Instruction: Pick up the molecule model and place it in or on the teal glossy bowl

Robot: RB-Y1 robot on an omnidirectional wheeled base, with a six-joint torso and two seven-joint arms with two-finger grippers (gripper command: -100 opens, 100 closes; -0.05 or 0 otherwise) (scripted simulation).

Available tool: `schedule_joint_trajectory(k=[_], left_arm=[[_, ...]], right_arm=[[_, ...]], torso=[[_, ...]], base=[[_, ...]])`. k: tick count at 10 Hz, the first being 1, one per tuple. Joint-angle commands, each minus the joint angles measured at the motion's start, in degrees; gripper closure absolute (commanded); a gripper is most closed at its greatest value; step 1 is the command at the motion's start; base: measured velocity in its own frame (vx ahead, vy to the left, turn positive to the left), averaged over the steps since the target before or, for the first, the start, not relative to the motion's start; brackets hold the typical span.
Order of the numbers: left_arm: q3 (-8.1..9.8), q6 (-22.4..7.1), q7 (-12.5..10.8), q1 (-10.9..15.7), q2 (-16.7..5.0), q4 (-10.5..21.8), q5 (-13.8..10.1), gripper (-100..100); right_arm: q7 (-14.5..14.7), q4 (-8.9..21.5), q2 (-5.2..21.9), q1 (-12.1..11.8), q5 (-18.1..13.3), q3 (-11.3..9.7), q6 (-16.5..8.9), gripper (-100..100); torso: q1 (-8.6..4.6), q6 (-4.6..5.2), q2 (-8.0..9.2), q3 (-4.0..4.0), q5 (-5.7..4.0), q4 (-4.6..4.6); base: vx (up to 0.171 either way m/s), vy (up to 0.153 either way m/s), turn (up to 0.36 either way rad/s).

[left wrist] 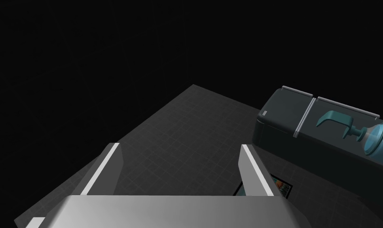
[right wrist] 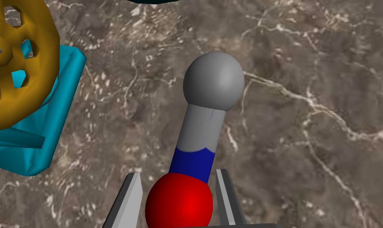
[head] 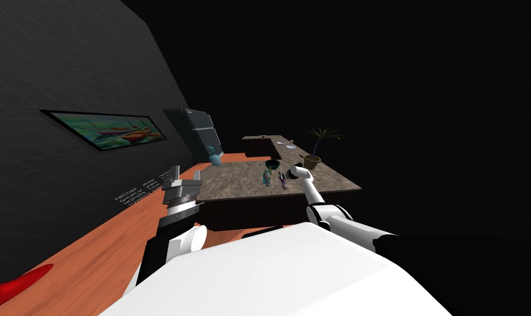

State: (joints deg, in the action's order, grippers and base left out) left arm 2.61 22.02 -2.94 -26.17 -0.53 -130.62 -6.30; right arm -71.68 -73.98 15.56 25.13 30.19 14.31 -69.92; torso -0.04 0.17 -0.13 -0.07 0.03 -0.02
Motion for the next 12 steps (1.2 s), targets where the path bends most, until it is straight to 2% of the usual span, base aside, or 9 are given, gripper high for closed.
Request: schedule_joint_trajectory(k=[1, 4, 5, 9, 10, 11, 12], left_arm=[[0.00, 0.0, 0.0, 0.0, 0.0, 0.0, 0.0, 0], [0.00, 0.0, 0.0, 0.0, 0.0, 0.0, 0.0, 0], [0.00, 0.0, 0.0, 0.0, 0.0, 0.0, 0.0, 0], [0.00, 0.0, 0.0, 0.0, 0.0, 0.0, 0.0, 0], [0.00, 0.0, 0.0, 0.0, 0.0, 0.0, 0.0, 0], [0.00, 0.0, 0.0, 0.0, 0.0, 0.0, 0.0, 0], [0.00, 0.0, 0.0, 0.0, 0.0, 0.0, 0.0, 0]], right_arm=[[-2.4, -2.8, 2.7, -1.8, 2.6, -2.8, 0.3, 100], [-6.5, -7.7, 7.5, -5.3, 7.4, -7.9, 0.6, 100], [-6.5, -8.0, 7.5, -5.3, 7.4, -7.9, 0.6, 100], [-12.0, -14.9, 13.8, -10.0, 13.8, -14.7, 1.0, 100], [-11.0, -14.0, 12.9, -9.3, 12.8, -13.5, 0.8, 100], [-11.3, -14.2, 13.0, -9.5, 12.9, -13.8, 0.8, 0], [-11.9, -14.6, 14.0, -7.8, 12.8, -12.2, 0.9, 100]], torso=[[0.00, 0.00, 0.00, 0.00, 0.00, 0.00], [0.04, -0.05, -0.07, -0.04, 0.01, 0.00], [0.04, -0.06, -0.07, -0.03, 0.00, 0.00], [0.04, -0.09, 0.02, 0.02, -0.02, 0.02], [0.06, -0.11, 0.03, 0.02, -0.04, 0.01], [0.02, -0.13, 0.06, 0.04, -0.03, 0.04], [-0.02, -0.11, 0.10, 0.07, -0.04, 0.05]], base=[[0.057, 0.035, -0.106], [0.052, 0.023, -0.050], [0.037, 0.012, -0.017], [0.036, 0.024, -0.052], [0.014, 0.016, -0.013], [0.000, 0.000, 0.000], [-0.013, 0.013, 0.071]])
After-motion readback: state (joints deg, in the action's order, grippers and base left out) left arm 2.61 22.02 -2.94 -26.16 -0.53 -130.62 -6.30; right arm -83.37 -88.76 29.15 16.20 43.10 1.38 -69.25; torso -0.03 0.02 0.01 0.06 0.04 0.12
